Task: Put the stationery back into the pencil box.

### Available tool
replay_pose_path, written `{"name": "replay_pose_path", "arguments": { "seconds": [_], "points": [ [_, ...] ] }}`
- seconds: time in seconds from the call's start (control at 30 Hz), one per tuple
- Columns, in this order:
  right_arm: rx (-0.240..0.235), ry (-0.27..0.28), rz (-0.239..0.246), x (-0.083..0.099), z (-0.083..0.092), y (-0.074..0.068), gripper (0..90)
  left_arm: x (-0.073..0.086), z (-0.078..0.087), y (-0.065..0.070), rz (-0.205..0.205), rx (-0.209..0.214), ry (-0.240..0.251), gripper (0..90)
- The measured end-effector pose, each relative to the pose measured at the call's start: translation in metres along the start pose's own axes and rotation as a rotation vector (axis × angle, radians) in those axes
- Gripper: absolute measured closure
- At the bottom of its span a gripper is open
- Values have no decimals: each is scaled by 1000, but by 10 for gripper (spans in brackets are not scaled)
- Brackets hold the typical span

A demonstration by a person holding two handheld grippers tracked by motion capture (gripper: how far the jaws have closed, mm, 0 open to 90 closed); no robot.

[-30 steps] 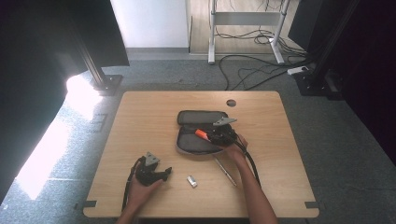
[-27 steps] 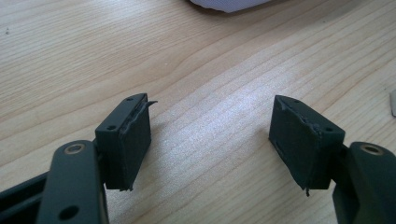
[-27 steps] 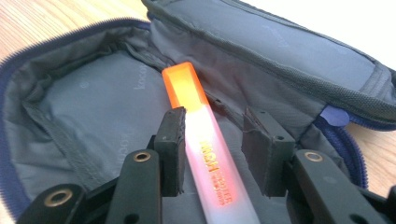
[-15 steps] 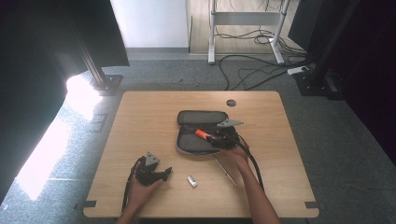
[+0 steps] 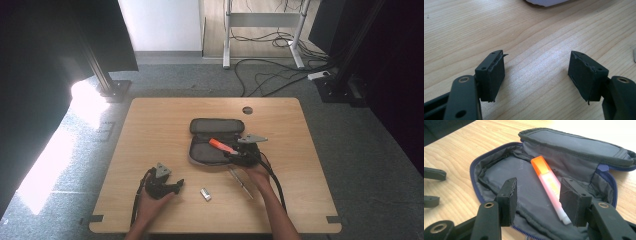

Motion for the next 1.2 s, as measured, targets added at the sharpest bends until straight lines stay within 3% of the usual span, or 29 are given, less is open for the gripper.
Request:
{"name": "replay_pose_path", "arguments": {
  "seconds": [0.9, 1.2],
  "points": [
    [-5, 47, 11, 44, 60, -11, 477, 0, 0, 0, -1, -1, 0, 297],
    [-6, 46, 9, 59, 70, -14, 478, 0, 0, 0, -1, -1, 0, 297]
  ]
}}
Point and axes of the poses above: each handheld gripper's, and its own axes: z roughly backward along the jaws, x roughly out of its underside, y roughly to its right, the point moved 10 cm from there along -z, roughly forward along the jaws, and after that the axes turned 6 degrees about -z, right-handed, at the moved point
